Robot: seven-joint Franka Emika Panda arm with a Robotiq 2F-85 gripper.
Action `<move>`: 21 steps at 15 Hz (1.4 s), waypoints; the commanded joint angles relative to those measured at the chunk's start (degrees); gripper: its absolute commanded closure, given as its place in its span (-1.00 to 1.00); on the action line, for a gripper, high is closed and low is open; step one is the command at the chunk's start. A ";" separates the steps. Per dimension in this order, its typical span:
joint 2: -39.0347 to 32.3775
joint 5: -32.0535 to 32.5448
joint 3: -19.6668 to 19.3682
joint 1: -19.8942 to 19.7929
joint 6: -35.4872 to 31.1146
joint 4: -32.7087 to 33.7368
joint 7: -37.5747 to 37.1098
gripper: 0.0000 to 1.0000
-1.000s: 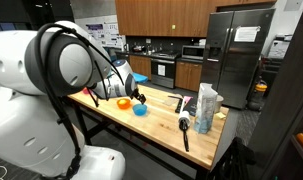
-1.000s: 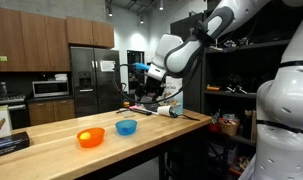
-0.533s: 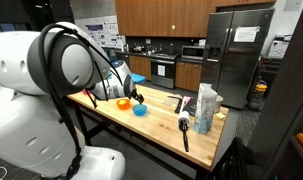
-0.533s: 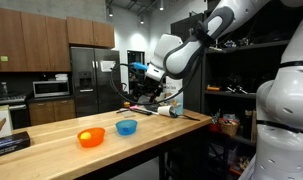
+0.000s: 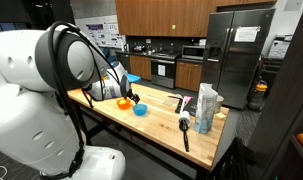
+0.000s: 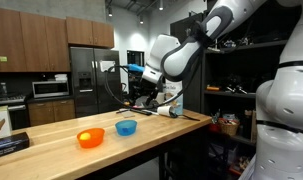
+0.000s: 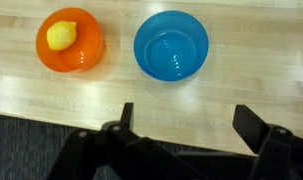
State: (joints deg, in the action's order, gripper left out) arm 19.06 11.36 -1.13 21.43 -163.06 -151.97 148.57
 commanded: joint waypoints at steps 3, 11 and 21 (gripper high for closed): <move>0.10 -2.79 0.27 0.33 0.29 -0.46 1.32 -1.00; 7.74 -12.98 13.13 10.52 12.51 -7.17 -12.22 -1.00; 7.99 -9.81 16.43 11.72 15.47 -6.46 -19.43 -1.00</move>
State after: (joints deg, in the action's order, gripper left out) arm 27.24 0.31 16.68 31.91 -147.65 -158.48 130.05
